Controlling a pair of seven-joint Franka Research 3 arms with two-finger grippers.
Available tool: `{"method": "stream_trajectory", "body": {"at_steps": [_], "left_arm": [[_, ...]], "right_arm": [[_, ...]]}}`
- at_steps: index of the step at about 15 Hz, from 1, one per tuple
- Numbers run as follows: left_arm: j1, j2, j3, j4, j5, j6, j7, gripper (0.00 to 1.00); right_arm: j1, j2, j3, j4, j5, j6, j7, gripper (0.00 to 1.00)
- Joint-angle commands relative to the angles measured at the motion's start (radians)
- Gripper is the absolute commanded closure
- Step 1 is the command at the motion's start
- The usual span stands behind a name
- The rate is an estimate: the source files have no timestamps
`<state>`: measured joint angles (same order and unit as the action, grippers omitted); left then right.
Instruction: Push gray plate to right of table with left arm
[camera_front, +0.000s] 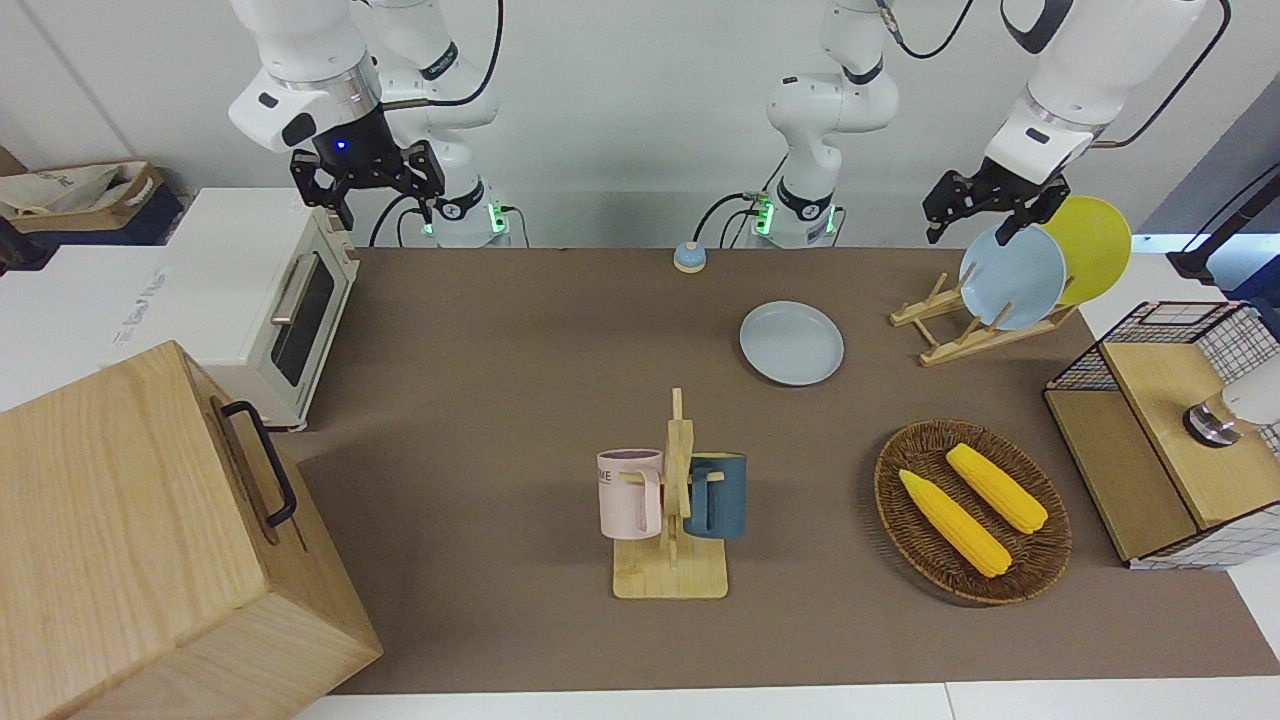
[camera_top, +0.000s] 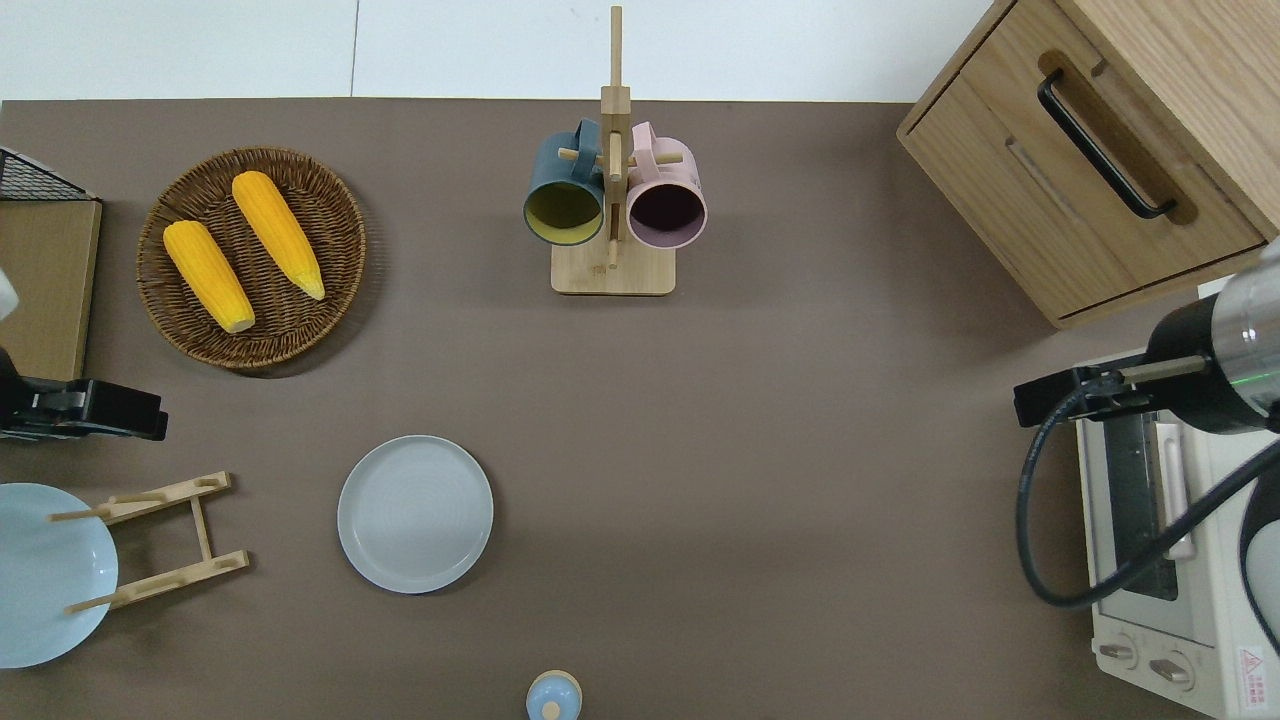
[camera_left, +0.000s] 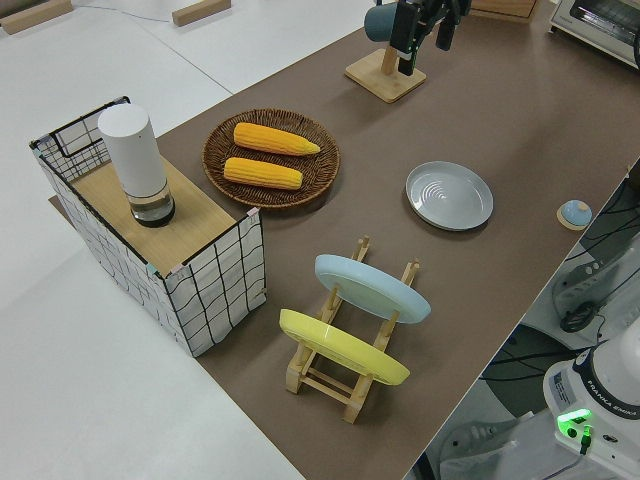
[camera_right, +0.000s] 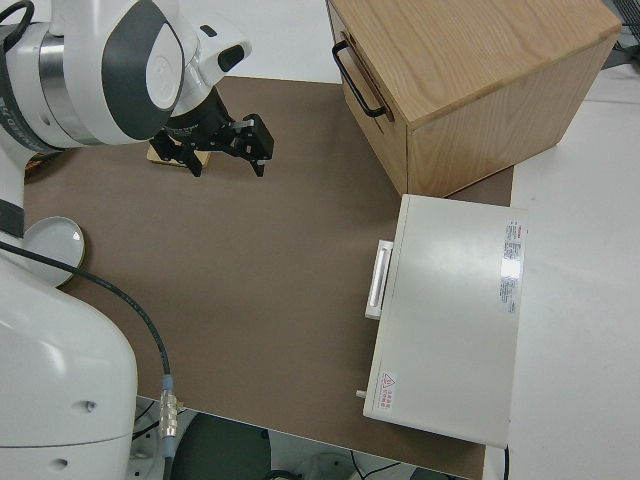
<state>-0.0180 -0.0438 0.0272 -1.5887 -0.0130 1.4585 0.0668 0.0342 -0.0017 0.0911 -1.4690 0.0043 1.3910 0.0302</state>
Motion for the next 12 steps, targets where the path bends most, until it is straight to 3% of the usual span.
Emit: {"method": "stream_trajectory", "body": {"at_steps": [1,12], "left_arm": [[-0.011,0.009,-0.003,0.023,0.008,-0.001,-0.012,0.01],[0.001,0.002,0.002,-0.003,-0.027,-0.017,-0.033,0.01]], "right_arm": [[-0.011,-0.008,0.006,-0.001,0.008,-0.012,-0.003,0.017],[-0.011,-0.008,0.004,-0.001,0.008,-0.012,-0.001,0.017]]}}
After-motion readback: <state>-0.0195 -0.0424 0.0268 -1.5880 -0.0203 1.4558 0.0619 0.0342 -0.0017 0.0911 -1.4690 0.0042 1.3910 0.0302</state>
